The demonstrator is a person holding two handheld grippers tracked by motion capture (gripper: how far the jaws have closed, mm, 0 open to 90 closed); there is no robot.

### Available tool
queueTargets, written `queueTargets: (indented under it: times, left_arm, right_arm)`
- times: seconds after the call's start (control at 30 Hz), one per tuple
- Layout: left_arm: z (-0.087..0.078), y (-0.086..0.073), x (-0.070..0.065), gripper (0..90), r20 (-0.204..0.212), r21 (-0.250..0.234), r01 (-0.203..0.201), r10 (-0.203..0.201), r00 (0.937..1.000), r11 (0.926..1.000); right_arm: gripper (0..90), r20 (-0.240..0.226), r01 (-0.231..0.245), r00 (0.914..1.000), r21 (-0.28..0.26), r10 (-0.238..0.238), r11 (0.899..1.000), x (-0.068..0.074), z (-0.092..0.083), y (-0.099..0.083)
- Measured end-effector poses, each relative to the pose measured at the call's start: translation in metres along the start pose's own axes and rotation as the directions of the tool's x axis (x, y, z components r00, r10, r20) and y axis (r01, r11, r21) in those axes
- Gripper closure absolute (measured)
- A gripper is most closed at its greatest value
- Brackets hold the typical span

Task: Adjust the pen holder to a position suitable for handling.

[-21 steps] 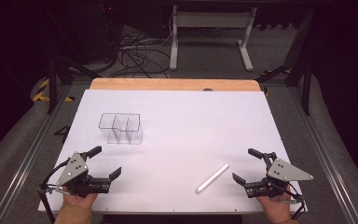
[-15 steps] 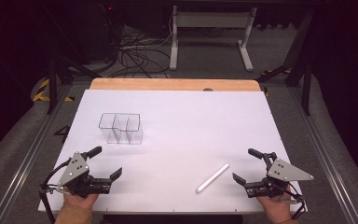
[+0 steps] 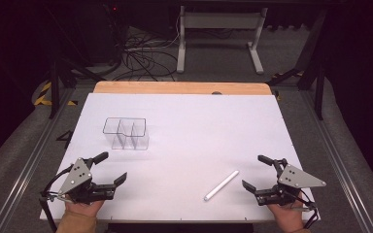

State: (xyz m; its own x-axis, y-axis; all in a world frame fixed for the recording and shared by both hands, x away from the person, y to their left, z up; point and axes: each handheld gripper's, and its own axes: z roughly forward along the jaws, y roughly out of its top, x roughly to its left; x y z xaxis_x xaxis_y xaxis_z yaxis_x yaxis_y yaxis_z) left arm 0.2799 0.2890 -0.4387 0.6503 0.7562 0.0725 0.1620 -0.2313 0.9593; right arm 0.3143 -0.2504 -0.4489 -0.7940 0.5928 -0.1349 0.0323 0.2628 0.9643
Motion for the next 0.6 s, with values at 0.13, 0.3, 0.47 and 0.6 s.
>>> queueTargets:
  times: [0.13,0.3,0.47,0.6]
  left_arm:
    - [0.004,0.006,0.002,12.8,0.013,0.015,0.0,0.0,0.9999,0.9999]
    - [0.01,0.016,0.004,13.4,0.026,0.034,-0.025,0.024,0.9994,0.9991]
    - [0.018,0.023,0.008,13.5,0.041,0.05,-0.031,0.029,0.9987,0.9983]
    - [0.021,0.029,0.012,13.5,0.049,0.056,-0.035,0.032,0.9983,0.9978]
  right_arm:
    - [6.0,-0.001,-0.006,1.0,0.001,0.006,1.0,0.0,0.0,-0.001]
    - [5.9,-0.008,-0.019,0.9998,0.012,0.019,1.0,0.001,0.002,-0.003]
    - [5.9,0.001,-0.017,0.9998,0.013,0.017,1.0,0.001,-0.001,-0.004]
    - [6.0,-0.001,-0.02,0.9998,0.021,0.02,1.0,0.002,-0.001,-0.005]
